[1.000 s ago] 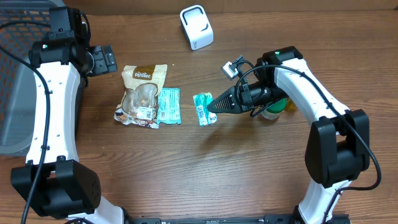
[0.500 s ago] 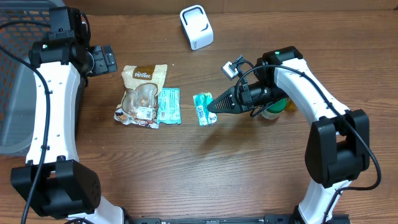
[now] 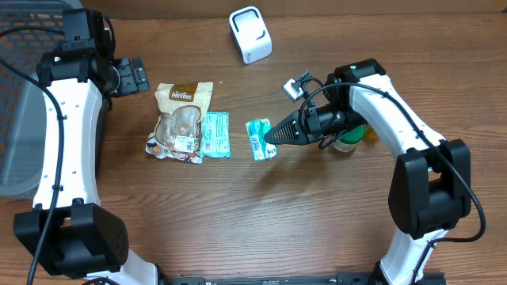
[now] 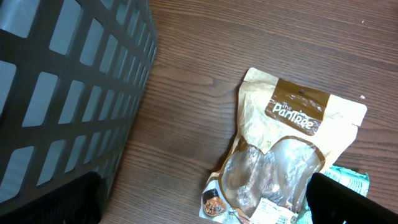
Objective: Scan the item barcode
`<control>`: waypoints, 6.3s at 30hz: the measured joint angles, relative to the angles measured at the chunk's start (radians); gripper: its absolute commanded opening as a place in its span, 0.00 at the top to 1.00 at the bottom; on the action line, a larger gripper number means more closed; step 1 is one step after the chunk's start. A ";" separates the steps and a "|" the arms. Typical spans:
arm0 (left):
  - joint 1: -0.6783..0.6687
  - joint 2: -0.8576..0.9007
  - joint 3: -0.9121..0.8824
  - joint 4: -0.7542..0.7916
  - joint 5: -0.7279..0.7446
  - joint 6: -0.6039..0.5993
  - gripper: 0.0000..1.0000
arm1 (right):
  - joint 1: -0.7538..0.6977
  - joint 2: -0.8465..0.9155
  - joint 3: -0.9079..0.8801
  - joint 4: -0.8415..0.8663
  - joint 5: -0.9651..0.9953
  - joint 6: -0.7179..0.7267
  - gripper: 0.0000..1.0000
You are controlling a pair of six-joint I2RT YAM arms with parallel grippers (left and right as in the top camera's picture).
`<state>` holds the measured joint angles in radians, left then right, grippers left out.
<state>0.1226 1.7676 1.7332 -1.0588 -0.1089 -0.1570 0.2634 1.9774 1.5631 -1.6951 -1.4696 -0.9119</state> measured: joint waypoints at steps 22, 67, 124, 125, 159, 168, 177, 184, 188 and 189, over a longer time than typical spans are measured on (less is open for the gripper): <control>0.000 0.000 0.000 0.000 0.000 0.000 0.00 | 0.016 0.000 0.000 0.240 0.212 0.251 0.96; 0.000 0.000 0.000 0.000 0.000 0.000 0.00 | 0.300 0.000 -0.002 0.752 1.606 1.252 0.96; 0.000 0.000 0.000 0.000 0.000 0.000 0.00 | 0.334 0.280 0.451 1.409 2.001 0.221 0.96; 0.000 0.000 0.000 0.000 0.000 0.000 0.00 | 0.334 0.294 0.451 1.428 2.003 0.198 0.96; 0.000 0.000 0.000 0.000 0.000 0.000 0.00 | 0.248 0.526 0.450 1.807 2.008 0.016 0.96; 0.000 0.000 0.000 0.000 0.000 0.000 0.00 | 0.248 0.567 0.450 1.810 2.010 -0.005 0.96; 0.000 0.000 0.000 0.000 0.000 0.000 0.00 | 0.250 0.539 0.447 1.786 2.024 0.111 0.96; 0.000 0.000 0.000 0.000 0.000 0.000 0.00 | 0.254 0.362 0.446 1.496 2.021 0.355 0.96; 0.000 0.000 0.000 0.000 0.000 0.000 0.00 | 0.255 0.253 0.447 1.262 2.023 0.498 0.96; 0.000 0.000 0.000 0.000 0.000 0.000 0.00 | 0.255 0.232 0.447 1.201 2.023 0.536 0.96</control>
<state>0.1226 1.7676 1.7332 -1.0588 -0.1089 -0.1570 0.5186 2.2089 2.0106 -0.4938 0.5537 -0.3759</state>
